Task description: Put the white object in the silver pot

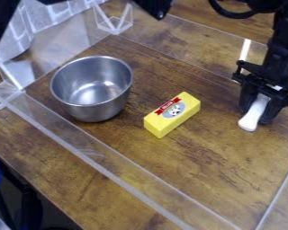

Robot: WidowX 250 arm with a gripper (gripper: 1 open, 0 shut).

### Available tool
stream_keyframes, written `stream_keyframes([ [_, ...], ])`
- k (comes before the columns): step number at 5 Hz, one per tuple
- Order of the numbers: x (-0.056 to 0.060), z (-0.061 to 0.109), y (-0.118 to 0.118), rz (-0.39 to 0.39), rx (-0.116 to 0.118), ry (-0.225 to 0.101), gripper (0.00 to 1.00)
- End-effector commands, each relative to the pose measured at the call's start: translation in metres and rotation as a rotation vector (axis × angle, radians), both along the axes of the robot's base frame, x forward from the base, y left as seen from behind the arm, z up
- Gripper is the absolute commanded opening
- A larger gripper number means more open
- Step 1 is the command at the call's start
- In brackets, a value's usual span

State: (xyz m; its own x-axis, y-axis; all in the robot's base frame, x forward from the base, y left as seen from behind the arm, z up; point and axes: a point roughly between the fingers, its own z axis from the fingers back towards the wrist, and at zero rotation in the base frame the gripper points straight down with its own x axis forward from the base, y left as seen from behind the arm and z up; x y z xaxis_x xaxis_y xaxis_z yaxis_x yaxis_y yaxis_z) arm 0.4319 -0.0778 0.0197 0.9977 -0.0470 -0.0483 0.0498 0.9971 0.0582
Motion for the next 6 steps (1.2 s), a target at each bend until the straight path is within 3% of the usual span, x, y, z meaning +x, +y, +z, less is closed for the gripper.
stream_keyframes([
  [1,0.014,0.0,0.026,0.027,0.002,-0.018,0.0],
  [3,0.006,0.029,0.039,0.024,0.015,-0.033,0.0],
  [4,-0.001,0.057,0.055,0.033,0.034,-0.058,0.0],
  [5,-0.01,0.077,0.103,0.098,0.061,-0.079,0.0],
  [6,-0.027,0.11,0.151,0.17,0.084,-0.117,0.0],
])
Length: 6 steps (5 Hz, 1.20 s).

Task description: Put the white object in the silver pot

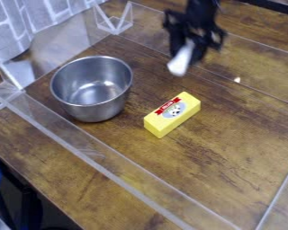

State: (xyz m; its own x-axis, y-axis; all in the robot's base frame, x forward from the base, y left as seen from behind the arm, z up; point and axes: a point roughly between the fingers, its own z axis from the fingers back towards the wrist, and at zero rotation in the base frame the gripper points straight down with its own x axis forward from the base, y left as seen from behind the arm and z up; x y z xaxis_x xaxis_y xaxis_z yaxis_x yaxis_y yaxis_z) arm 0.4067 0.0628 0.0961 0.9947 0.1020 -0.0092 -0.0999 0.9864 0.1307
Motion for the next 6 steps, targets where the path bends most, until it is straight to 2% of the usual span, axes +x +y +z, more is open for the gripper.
stream_keyframes([
  [1,-0.025,0.07,0.054,0.071,0.047,-0.109,0.0],
  [2,-0.053,0.072,0.084,0.102,0.068,-0.117,0.0],
  [3,-0.087,0.07,0.087,0.13,0.072,-0.107,0.0],
  [4,-0.113,0.057,0.084,0.137,0.06,-0.083,0.0],
  [5,-0.13,0.042,0.078,0.138,0.036,-0.068,0.0],
  [6,-0.134,0.045,0.057,0.106,0.007,-0.07,0.0],
])
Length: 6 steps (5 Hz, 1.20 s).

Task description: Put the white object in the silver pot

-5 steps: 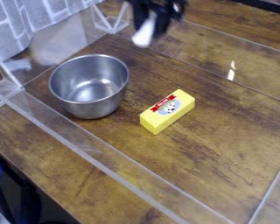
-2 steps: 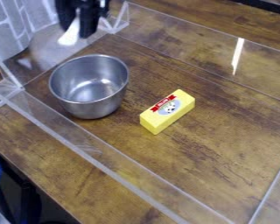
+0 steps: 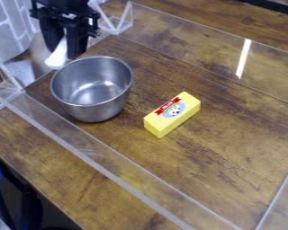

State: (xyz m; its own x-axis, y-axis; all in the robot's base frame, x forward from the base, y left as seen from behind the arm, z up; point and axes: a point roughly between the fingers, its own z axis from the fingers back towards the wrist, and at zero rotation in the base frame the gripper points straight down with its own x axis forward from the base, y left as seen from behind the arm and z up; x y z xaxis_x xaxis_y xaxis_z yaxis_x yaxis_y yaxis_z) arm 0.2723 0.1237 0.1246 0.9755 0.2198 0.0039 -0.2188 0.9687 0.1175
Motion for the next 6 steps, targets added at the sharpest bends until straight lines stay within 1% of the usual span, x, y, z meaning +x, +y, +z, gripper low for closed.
stream_keyframes([
  [1,0.005,0.007,-0.002,-0.023,0.013,-0.056,0.0],
  [2,0.009,-0.004,-0.001,-0.033,0.001,-0.054,0.0],
  [3,0.011,-0.019,-0.004,-0.044,-0.011,-0.043,0.0],
  [4,0.013,-0.027,-0.008,-0.056,-0.016,-0.044,0.0],
  [6,0.018,-0.035,-0.006,-0.066,-0.024,-0.049,0.0],
])
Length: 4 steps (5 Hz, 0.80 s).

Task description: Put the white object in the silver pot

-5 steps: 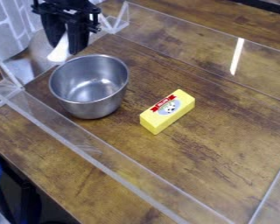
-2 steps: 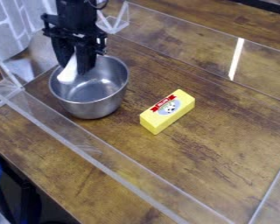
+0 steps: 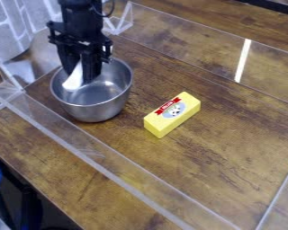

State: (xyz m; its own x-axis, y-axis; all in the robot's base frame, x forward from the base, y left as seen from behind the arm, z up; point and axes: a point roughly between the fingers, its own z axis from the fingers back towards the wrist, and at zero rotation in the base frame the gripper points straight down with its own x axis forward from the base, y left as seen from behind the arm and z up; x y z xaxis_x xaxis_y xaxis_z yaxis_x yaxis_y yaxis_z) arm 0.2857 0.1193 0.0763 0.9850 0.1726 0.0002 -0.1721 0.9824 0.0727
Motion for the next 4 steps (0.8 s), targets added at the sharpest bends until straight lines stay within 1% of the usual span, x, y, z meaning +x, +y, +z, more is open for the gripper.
stream_keyframes([
  [1,0.0064,0.0104,-0.0019,-0.019,0.016,-0.046,0.0],
  [3,0.0082,0.0084,-0.0033,-0.022,0.006,-0.053,0.0],
  [4,0.0117,0.0062,-0.0029,-0.027,-0.004,-0.056,0.0],
])
